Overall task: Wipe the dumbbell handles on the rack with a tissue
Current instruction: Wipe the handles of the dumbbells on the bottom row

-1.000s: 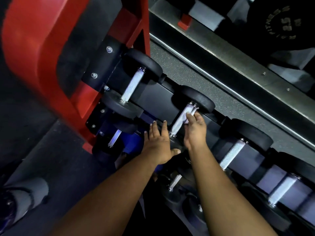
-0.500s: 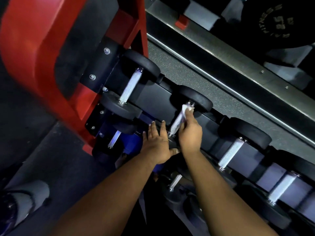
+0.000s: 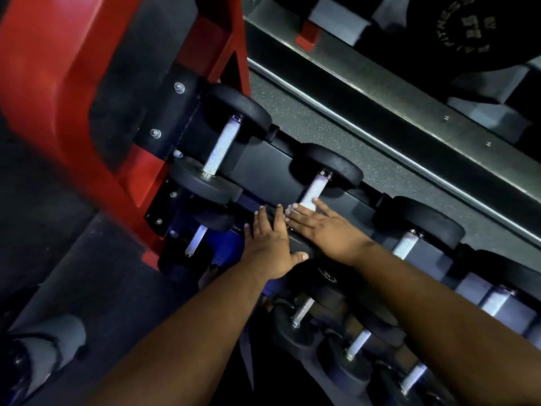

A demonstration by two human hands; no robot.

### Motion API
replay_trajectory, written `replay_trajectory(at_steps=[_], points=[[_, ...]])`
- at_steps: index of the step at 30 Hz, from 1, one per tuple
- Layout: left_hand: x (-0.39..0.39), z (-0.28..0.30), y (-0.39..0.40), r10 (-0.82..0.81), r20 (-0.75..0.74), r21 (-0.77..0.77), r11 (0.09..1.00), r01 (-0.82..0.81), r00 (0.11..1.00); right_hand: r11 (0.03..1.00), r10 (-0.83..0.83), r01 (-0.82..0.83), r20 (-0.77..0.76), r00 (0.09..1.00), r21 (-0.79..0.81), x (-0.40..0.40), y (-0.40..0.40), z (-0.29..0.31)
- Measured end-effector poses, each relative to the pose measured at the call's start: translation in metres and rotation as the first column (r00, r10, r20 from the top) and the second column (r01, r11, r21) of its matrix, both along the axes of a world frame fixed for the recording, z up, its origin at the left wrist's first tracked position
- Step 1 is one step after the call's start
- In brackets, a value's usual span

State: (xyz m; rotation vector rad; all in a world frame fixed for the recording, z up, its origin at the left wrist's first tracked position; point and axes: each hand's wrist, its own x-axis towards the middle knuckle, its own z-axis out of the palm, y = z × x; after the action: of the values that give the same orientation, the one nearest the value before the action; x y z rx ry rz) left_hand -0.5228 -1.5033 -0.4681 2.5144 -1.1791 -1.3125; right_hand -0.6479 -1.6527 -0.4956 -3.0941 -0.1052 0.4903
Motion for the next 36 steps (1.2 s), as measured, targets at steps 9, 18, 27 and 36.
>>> replay_trajectory(at_steps=[9, 18, 27, 36], points=[[0.000, 0.000, 0.001, 0.001, 0.001, -0.011, 1.000, -0.001, 1.000, 0.987, -0.057, 0.044, 0.083, 0.995, 0.156, 0.006, 0.007, -0.010], [0.001, 0.003, 0.000, 0.008, -0.025, -0.010, 1.000, -0.008, 1.000, -0.048, -0.880, 0.663, -0.345, 0.325, 0.747, -0.030, 0.016, -0.014], [0.003, 0.006, 0.000, -0.017, -0.039, 0.024, 1.000, 0.018, 0.999, -0.750, -0.640, -0.139, -0.763, -0.091, 0.646, 0.056, 0.010, 0.018], [0.003, 0.008, 0.000, -0.022, -0.044, 0.029, 0.999, 0.023, 0.999, -0.841, -0.533, -0.048, -0.841, -0.091, 0.539, 0.050, 0.019, 0.018]])
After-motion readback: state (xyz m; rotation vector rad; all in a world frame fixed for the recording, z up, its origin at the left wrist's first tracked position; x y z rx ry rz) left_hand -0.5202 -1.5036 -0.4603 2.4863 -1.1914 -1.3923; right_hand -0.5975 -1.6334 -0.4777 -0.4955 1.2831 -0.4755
